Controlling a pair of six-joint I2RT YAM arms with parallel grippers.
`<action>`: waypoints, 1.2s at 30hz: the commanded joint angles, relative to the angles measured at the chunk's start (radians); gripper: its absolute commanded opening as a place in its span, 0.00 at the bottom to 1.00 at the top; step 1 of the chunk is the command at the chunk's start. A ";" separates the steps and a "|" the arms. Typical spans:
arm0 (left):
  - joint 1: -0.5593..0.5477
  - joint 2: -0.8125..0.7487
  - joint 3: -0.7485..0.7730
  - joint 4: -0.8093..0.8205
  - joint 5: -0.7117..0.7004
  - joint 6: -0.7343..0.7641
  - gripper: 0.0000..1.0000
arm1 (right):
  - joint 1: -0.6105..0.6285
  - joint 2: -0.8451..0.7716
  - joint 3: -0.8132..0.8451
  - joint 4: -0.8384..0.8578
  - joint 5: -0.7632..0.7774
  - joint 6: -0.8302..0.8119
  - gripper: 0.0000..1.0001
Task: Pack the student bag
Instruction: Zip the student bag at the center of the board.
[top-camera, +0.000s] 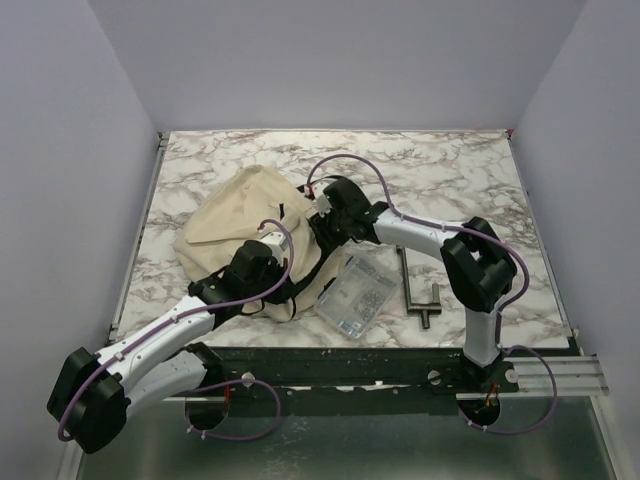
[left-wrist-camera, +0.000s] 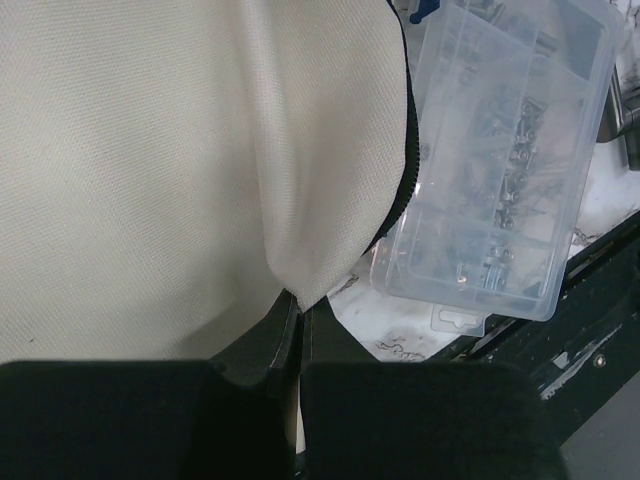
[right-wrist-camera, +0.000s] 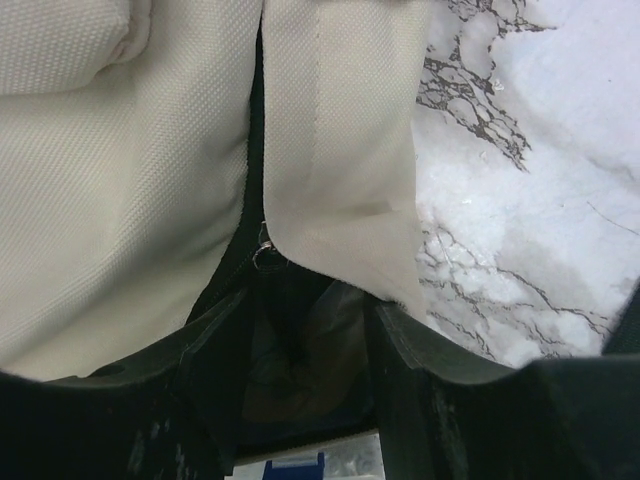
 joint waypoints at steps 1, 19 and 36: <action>0.003 -0.005 -0.021 -0.023 0.057 -0.015 0.00 | 0.028 0.015 -0.069 0.232 0.132 0.001 0.51; 0.220 -0.109 0.176 -0.023 0.161 -0.141 0.84 | 0.046 -0.106 -0.109 0.202 0.123 0.270 0.00; 0.403 0.636 0.448 0.252 0.088 -0.372 0.74 | 0.044 -0.157 0.038 -0.259 0.015 0.439 0.00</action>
